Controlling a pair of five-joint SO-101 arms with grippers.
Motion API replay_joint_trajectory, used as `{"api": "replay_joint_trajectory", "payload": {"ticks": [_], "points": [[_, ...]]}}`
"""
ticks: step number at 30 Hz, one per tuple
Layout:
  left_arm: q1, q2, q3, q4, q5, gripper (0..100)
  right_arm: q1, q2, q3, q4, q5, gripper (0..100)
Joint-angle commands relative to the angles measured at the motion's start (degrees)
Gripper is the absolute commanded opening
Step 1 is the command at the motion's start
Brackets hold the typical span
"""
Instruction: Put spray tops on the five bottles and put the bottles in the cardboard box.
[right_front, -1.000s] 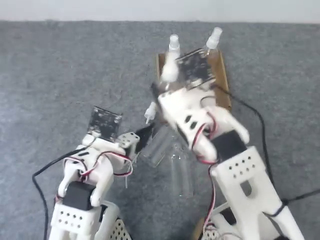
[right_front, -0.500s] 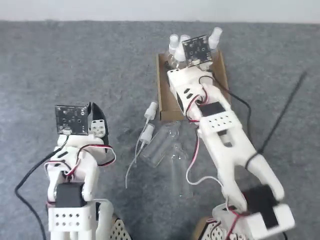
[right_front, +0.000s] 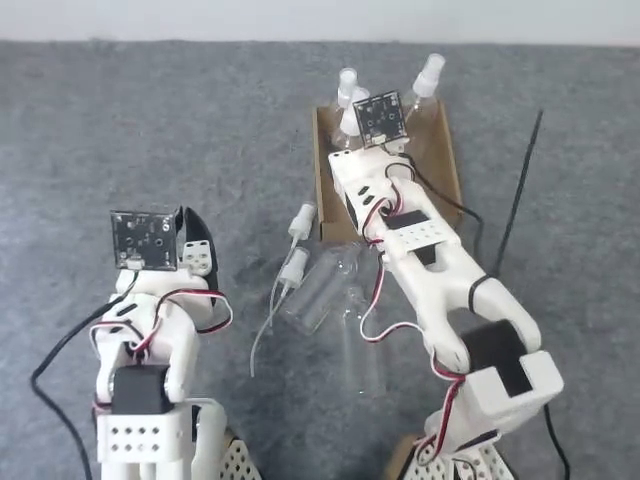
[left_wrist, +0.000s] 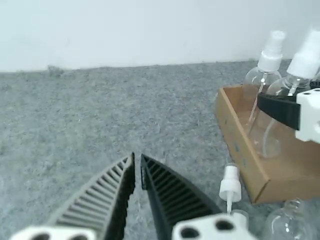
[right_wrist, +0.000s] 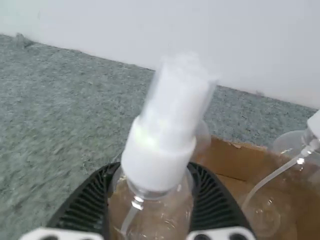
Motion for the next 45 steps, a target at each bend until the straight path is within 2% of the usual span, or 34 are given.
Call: {"api": "replay_joint_trajectory", "payload": {"ticks": [1, 5, 45], "points": [[-0.09, -0.26, -0.4, -1.49, 0.44, 1, 1.01, 0.48, -0.97, -3.03, 0.97, 0.6], [-0.09, -0.26, -0.4, -1.49, 0.44, 1, 0.92, 2.33, -0.97, -4.0, 4.4, 0.6], [-0.09, -0.26, -0.4, -1.49, 0.44, 1, 0.31, 5.76, -0.79, -6.02, 4.84, 0.7]]}}
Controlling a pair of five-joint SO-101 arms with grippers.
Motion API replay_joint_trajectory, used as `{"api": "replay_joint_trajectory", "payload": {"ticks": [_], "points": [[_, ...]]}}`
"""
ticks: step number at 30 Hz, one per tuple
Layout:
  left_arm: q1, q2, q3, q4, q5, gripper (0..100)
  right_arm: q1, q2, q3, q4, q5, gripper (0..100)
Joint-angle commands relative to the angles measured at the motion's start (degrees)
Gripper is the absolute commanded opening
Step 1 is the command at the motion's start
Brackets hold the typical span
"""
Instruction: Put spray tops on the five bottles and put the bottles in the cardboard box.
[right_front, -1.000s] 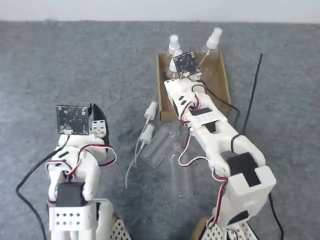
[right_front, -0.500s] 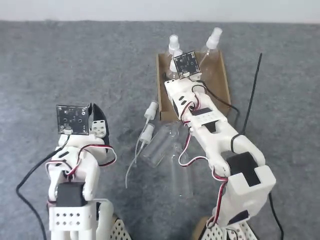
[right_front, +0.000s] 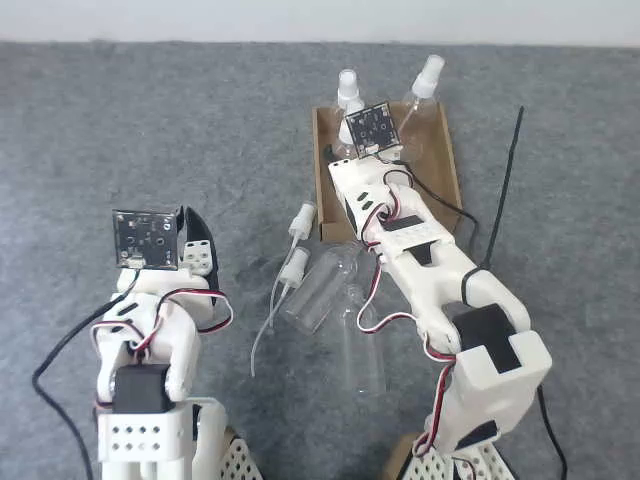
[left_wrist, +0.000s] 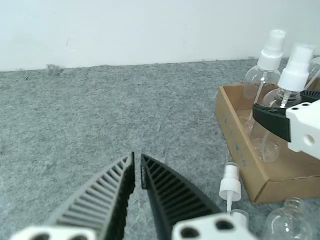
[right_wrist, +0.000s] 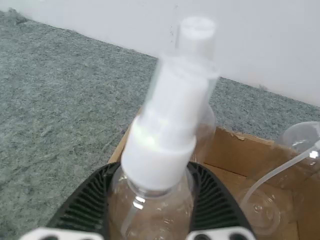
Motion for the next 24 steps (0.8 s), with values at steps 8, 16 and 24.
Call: {"api": "replay_joint_trajectory", "payload": {"ticks": [8, 16, 24], "points": [[-0.09, -0.26, -0.4, -1.49, 0.44, 1, 0.04, -0.4, -0.62, -1.01, 0.7, 12.6], [-0.26, -0.26, -0.4, -1.49, 0.44, 1, -1.1, -0.4, -0.53, -0.92, 0.7, 13.2], [-0.26, -0.26, -0.4, -1.49, 0.44, 1, -1.1, -0.31, -0.53, -0.84, 0.7, 23.4]]}}
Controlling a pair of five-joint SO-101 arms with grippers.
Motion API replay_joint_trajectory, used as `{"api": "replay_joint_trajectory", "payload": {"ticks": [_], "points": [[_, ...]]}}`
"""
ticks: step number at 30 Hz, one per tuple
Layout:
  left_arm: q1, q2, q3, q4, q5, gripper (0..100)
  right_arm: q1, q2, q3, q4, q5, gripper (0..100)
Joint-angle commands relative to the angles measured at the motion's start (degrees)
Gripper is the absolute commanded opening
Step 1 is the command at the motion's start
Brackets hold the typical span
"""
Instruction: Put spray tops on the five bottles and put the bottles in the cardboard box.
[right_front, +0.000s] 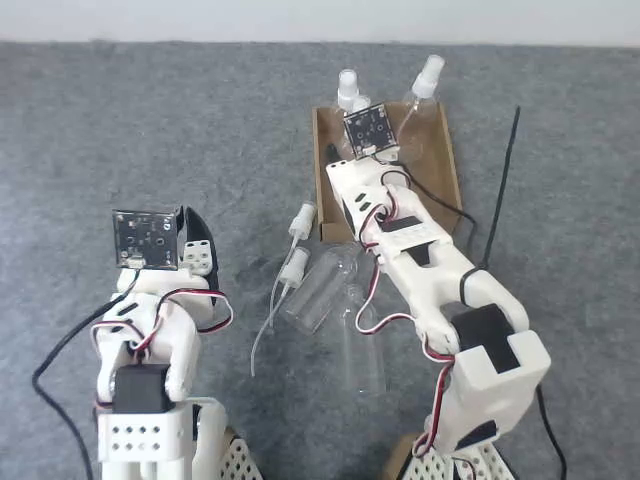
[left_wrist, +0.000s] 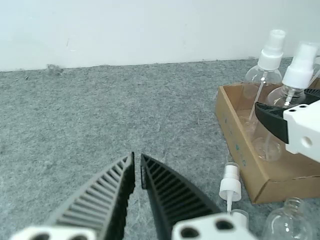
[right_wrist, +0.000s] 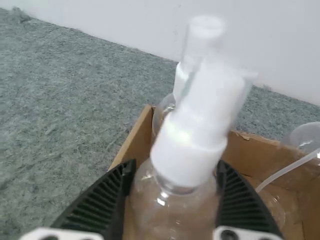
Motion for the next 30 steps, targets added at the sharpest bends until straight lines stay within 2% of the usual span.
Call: {"api": "replay_joint_trajectory", "payload": {"ticks": [1, 14, 19, 26, 30], "points": [[-0.26, -0.26, -0.4, -1.49, 0.44, 1, -0.57, -0.4, -0.53, -0.84, 0.7, 24.0], [-0.26, -0.26, -0.4, -1.49, 0.44, 1, -0.66, -1.36, -1.05, -1.1, 0.7, 24.1], [-0.35, -0.26, -0.4, -1.49, 0.44, 1, -0.57, -6.11, -1.76, -0.57, 0.53, 24.1], [-0.35, -0.26, -0.4, -1.49, 0.44, 1, -0.13, -20.18, -2.29, 6.55, 0.44, 24.0], [-0.35, -0.26, -0.4, -1.49, 0.44, 1, -0.22, -30.11, -5.63, 17.63, 0.44, 23.9]]}}
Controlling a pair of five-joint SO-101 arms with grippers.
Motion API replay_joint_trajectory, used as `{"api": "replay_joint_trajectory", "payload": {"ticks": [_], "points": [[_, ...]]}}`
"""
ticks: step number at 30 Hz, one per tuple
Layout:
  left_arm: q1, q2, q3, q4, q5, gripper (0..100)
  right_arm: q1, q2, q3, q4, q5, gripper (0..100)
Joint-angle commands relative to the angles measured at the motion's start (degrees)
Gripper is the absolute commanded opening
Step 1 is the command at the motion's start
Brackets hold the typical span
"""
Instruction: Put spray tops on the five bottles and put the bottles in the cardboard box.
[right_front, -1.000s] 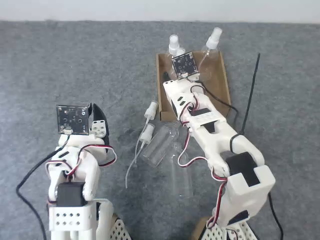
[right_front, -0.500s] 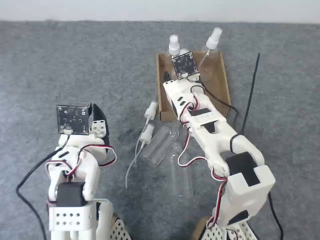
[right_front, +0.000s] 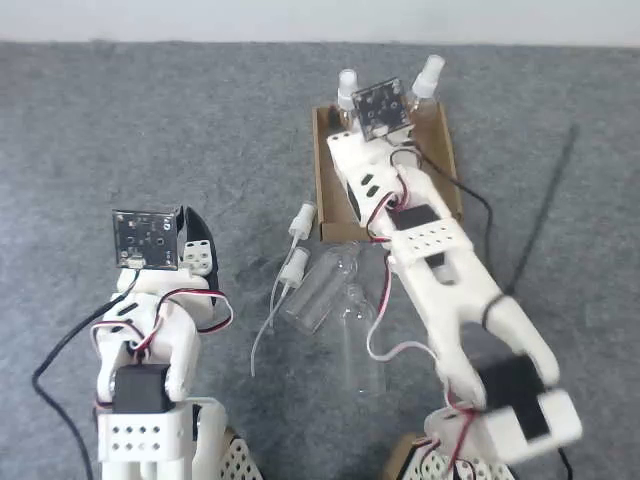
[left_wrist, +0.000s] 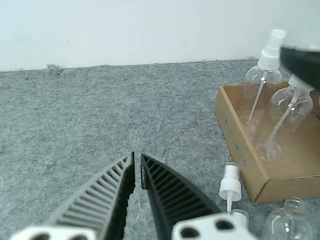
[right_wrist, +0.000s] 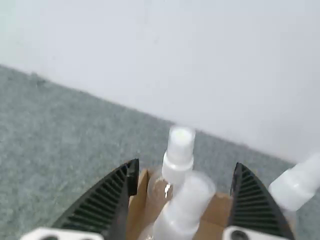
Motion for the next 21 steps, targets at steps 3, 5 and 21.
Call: {"api": "replay_joint_trajectory", "payload": {"ticks": [3, 5, 21], "points": [[-0.35, -0.26, -0.4, -1.49, 0.44, 1, -1.1, -19.56, -7.56, 23.52, -0.09, 23.9], [-0.26, -0.26, -0.4, -1.49, 0.44, 1, -3.3, -24.13, -7.82, 35.03, -3.25, 23.8], [-0.35, -0.26, -0.4, -1.49, 0.44, 1, -21.14, -25.19, 7.21, 76.26, -15.47, 24.1]]}}
